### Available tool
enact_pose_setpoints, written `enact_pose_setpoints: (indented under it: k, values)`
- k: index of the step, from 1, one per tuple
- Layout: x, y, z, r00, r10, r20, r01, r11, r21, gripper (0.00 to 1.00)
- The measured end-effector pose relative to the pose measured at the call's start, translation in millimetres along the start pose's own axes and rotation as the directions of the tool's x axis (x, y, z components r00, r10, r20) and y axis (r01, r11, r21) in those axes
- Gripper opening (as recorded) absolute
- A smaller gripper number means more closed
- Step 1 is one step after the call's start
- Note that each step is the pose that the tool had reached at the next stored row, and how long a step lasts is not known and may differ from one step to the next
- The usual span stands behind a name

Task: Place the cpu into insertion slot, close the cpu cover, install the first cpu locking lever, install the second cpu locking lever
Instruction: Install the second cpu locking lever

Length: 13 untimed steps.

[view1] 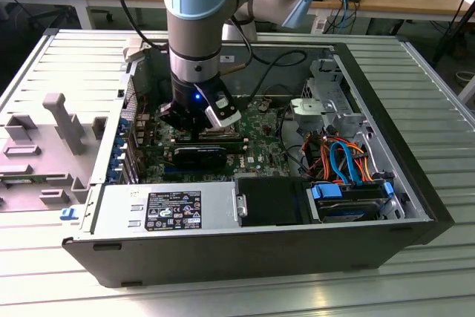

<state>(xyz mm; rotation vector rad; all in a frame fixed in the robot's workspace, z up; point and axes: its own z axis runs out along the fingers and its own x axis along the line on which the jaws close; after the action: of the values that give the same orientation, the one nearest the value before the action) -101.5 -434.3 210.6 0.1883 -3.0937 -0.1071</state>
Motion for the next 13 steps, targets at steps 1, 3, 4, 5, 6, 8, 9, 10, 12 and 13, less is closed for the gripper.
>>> enact_pose_setpoints:
  k: [1, 3, 4, 5, 6, 8, 9, 10, 12, 13]
  values:
    - [0.2, -1.4, -0.1, 1.0000, 0.000, 0.0002, 0.000, 1.0000, -0.0019, 0.11]
    - [0.5, -3.9, -0.3, 1.0000, -0.001, 0.0008, 0.001, 1.0000, -0.0069, 0.11]
    - [0.6, -4.6, -0.4, 1.0000, -0.002, 0.0009, 0.002, 1.0000, -0.0089, 0.11]
    - [0.7, -4.7, -0.4, 1.0000, -0.002, 0.0011, 0.002, 0.9999, -0.0110, 0.11]
    - [0.7, -4.7, -0.4, 1.0000, -0.003, 0.0013, 0.003, 0.9999, -0.0127, 0.11]
    - [0.6, -4.7, -0.3, 1.0000, -0.004, 0.0017, 0.004, 0.9999, -0.0157, 0.11]
    - [0.6, -4.7, -0.3, 1.0000, -0.004, 0.0018, 0.004, 0.9998, -0.0174, 0.11]
    - [0.6, -4.7, -0.1, 1.0000, -0.004, 0.0022, 0.004, 0.9998, -0.0197, 0.11]
    - [0.6, -4.7, 0.1, 1.0000, -0.005, 0.0028, 0.005, 0.9997, -0.0245, 0.11]
    - [0.6, -4.7, 0.2, 1.0000, -0.005, 0.0031, 0.005, 0.9996, -0.0267, 0.11]
